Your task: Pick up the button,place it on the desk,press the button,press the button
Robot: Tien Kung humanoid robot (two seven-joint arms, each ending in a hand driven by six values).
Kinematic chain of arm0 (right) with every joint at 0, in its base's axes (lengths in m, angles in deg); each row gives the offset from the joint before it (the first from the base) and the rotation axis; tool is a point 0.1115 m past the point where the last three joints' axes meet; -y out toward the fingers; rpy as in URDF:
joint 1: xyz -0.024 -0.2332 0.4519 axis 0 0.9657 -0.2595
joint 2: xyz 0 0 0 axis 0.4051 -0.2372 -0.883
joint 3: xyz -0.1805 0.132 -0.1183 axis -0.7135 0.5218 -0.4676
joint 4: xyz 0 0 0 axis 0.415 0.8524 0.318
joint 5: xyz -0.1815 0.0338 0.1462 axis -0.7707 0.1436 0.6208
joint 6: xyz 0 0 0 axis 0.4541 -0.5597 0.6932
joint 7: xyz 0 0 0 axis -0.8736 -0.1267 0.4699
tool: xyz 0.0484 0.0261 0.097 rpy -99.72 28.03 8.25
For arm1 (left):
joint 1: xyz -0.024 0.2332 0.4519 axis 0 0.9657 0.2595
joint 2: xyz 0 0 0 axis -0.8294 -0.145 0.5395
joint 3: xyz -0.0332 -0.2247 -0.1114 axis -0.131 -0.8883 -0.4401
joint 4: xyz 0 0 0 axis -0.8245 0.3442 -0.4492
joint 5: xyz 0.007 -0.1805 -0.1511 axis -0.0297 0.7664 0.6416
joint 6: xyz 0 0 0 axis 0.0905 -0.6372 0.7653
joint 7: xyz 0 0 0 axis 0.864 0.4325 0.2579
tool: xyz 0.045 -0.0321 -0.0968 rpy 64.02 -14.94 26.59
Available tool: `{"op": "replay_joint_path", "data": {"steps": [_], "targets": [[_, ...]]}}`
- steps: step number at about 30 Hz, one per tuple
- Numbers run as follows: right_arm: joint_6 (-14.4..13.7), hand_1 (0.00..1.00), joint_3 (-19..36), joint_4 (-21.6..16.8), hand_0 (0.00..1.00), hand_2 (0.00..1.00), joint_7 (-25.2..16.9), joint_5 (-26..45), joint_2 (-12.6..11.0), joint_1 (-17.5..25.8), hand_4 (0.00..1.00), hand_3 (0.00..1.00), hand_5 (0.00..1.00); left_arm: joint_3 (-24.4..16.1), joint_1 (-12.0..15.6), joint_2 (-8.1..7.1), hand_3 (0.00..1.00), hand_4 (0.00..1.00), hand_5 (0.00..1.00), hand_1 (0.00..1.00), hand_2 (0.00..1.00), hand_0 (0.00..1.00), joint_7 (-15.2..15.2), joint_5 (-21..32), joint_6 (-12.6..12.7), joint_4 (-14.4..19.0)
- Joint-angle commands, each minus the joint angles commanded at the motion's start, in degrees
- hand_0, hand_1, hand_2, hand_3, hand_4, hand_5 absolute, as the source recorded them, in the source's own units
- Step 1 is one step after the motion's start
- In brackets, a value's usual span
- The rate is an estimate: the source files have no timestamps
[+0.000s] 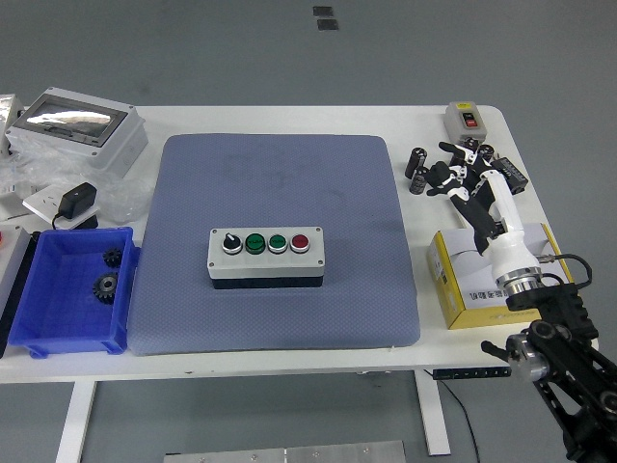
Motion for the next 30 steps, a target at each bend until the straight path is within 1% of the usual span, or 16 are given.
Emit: {"op": "replay_joint_path", "data": {"steps": [1,6,7,11,13,22,24,25,30], "targets": [[0.0,0.745,0.45,-0.19,0.79,0.763,-0.19,0.21,-0.07,0.17,0.838,0.741,0.754,-0.16,-0.09,-0.08,0.81,0.494,0.807,0.687,0.684,0.71,-0.15,-0.26,-0.09,-0.07],[-0.03,0.745,4.28,-1.34,0.79,0.763,-0.74,0.6,-0.43,1.33,0.838,0.741,0.754,-0.36,-0.45,-0.51,0.81,0.494,0.807,0.687,0.684,0.71,-0.81,-0.58,-0.29,-0.46],[-0.03,0.735,5.22,-1.57,0.776,0.754,-0.8,0.67,-0.49,1.55,0.821,0.73,0.771,-0.24,-0.47,-0.57,0.804,0.494,0.807,0.687,0.684,0.709,-0.78,-0.41,-0.27,-0.5],[-0.03,0.735,7.31,-2.24,0.776,0.754,-0.89,0.85,-0.72,1.9,0.821,0.73,0.771,0.19,-0.39,-0.74,0.804,0.494,0.807,0.687,0.684,0.709,-0.22,0.17,-0.25,-0.46],[-0.04,0.725,7.68,-2.51,0.771,0.746,-0.85,0.74,-0.75,1.95,0.813,0.715,0.76,0.34,-0.33,-0.8,0.804,0.495,0.809,0.689,0.684,0.71,0.03,0.44,-0.21,-0.41],[-0.14,0.723,8.38,-3.27,0.766,0.742,-0.72,0.34,-0.76,2.52,0.81,0.705,0.753,0.64,-0.16,-0.89,0.805,0.5,0.806,0.689,0.682,0.71,0.49,0.97,-0.01,-0.28],[-0.14,0.723,8.46,-3.32,0.766,0.742,-0.71,0.31,-0.82,2.57,0.81,0.705,0.753,0.59,-0.19,-0.91,0.805,0.5,0.806,0.689,0.682,0.71,0.47,0.89,0.01,-0.29],[-0.15,0.717,8.51,-3.33,0.762,0.739,-0.72,0.26,-0.77,2.56,0.803,0.696,0.734,0.55,-0.21,-0.9,0.81,0.512,0.808,0.688,0.682,0.71,0.44,0.85,0.04,-0.3],[-0.08,0.717,8.48,-3.64,0.762,0.739,-0.74,0.27,-0.73,2.48,0.803,0.696,0.734,0.36,-0.32,-0.92,0.81,0.512,0.808,0.688,0.682,0.71,0.25,0.51,-0.01,-0.4]]}}
